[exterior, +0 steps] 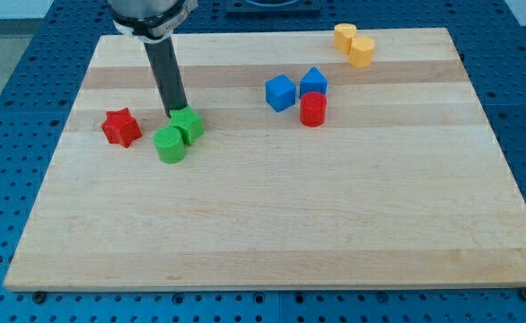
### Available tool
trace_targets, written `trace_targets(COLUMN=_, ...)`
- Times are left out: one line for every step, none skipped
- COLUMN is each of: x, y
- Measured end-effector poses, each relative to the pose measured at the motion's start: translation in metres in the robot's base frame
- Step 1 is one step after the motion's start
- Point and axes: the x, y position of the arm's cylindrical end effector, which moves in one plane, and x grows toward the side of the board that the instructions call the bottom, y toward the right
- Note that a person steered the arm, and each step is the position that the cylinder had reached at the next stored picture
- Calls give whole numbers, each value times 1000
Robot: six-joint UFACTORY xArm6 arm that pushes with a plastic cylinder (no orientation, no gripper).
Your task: Separate the green circle from the green star
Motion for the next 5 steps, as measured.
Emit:
trace_targets(x=4, y=-4)
trace_targets(x=5, y=-21)
trace_targets(x=19, y=-29)
trace_targets(x=40, y=-29)
trace_targets(x=50, y=-20)
